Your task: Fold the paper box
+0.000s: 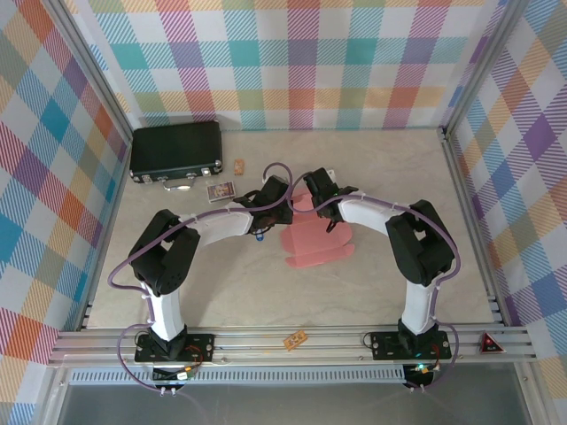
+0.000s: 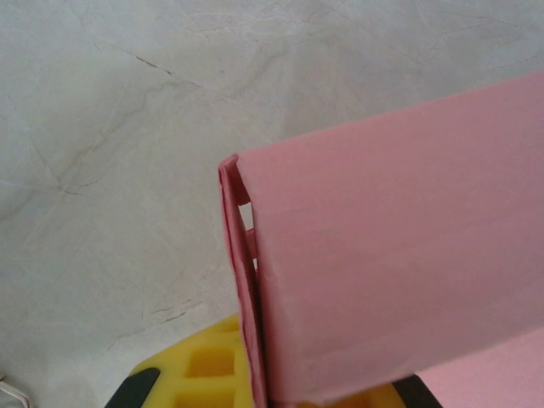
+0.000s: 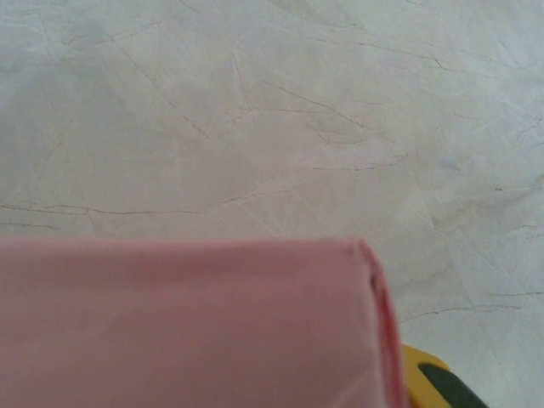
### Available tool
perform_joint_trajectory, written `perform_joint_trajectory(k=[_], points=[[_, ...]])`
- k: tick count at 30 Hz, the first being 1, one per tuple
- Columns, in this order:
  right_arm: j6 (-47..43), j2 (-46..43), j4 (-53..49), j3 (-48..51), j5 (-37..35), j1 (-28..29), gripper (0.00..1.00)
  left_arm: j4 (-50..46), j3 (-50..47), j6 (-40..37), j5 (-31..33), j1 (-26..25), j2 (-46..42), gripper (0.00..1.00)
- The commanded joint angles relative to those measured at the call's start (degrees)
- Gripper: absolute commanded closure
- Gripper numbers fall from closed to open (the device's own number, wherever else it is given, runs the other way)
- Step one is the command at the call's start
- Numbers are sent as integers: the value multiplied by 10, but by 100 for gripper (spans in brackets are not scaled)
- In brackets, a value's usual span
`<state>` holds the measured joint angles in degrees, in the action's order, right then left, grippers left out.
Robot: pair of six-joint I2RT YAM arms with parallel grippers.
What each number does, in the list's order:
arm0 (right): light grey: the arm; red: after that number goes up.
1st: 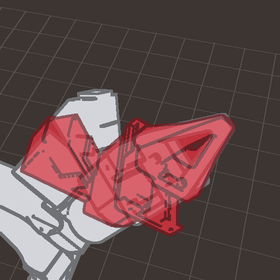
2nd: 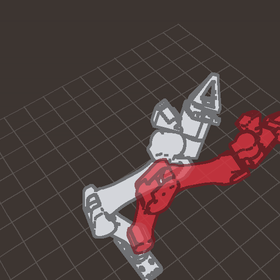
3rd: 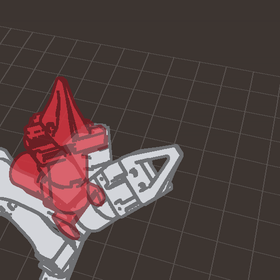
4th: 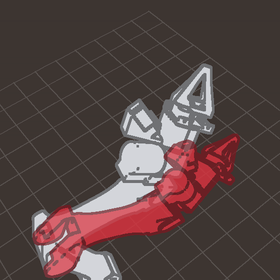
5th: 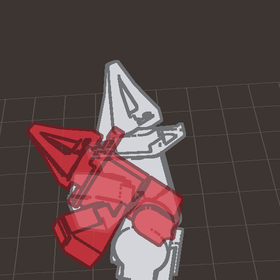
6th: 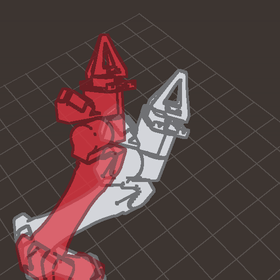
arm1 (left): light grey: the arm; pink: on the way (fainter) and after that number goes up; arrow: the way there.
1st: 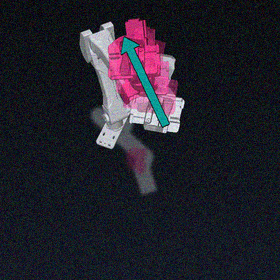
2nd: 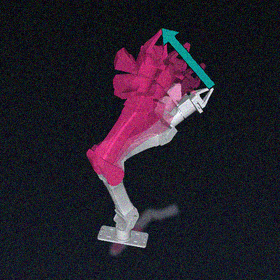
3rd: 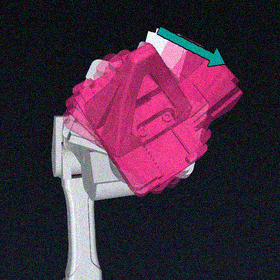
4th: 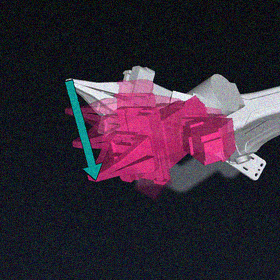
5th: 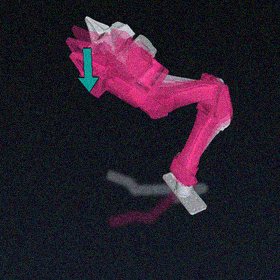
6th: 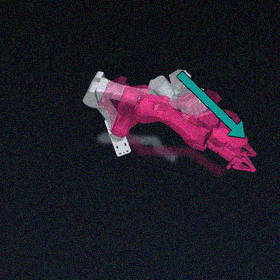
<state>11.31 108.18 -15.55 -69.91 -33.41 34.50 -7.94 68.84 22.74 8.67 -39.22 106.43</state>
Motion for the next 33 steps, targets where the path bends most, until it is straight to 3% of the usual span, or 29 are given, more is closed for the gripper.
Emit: perform_joint_trajectory(k=[1,5,15,33], points=[[-6,-14,23,27,15,7,72,-22,14,4,-1,-12,7,93],[-18,-37,43,59,49,8,64,-23,15,7,2,-12,8,93],[-30,-102,89,123,73,12,63,-31,18,8,10,-12,9,94],[-9,-85,90,134,56,13,85,-33,14,14,8,-12,3,94]])
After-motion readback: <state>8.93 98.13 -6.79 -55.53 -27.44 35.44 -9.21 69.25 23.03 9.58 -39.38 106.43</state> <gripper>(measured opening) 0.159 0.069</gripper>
